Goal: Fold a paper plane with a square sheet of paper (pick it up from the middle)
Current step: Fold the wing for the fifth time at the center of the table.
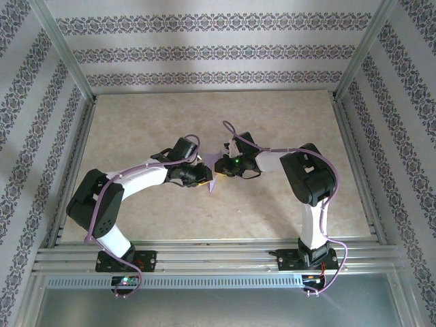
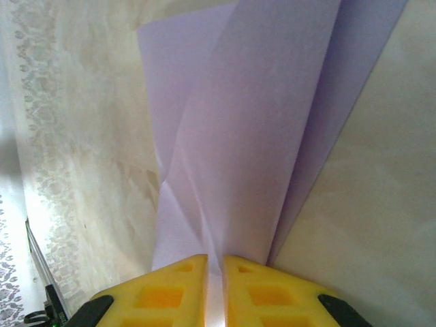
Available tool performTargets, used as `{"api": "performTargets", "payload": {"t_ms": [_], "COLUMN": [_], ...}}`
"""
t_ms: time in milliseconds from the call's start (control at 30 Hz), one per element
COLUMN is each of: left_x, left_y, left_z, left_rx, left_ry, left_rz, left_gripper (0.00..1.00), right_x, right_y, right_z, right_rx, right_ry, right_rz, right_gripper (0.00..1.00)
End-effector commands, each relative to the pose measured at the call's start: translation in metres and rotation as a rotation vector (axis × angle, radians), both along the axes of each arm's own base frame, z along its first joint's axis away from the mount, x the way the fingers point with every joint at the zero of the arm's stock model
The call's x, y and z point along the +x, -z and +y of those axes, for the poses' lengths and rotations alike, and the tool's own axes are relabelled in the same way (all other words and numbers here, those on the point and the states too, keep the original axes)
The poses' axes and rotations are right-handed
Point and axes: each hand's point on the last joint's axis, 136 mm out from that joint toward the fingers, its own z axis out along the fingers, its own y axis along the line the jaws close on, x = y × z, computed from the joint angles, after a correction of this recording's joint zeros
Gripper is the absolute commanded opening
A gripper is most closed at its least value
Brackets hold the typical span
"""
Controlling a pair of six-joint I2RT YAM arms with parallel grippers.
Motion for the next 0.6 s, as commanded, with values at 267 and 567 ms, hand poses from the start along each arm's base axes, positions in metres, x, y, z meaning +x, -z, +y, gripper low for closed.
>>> {"api": "performTargets", "payload": {"t_ms": [267, 567], "left_x": [0.008, -0.008], "left_y": [0.022, 0.045], "left_z": [-0.019, -0.014], "left_rx": [-0.034, 0.007], "left_ry": [0.013, 0.015], "left_rz": [0.034, 0.099], "left_gripper": [0.15, 0.15], "right_x": [-0.013, -0.013], "right_y": [0.044, 0.044], "right_z": [-0.014, -0.013], "right_rx": [-0.128, -0.129], "right_ry": [0.017, 0.017], "right_rz": [0.064, 0.066], "right_gripper": [0.17, 0.17]}}
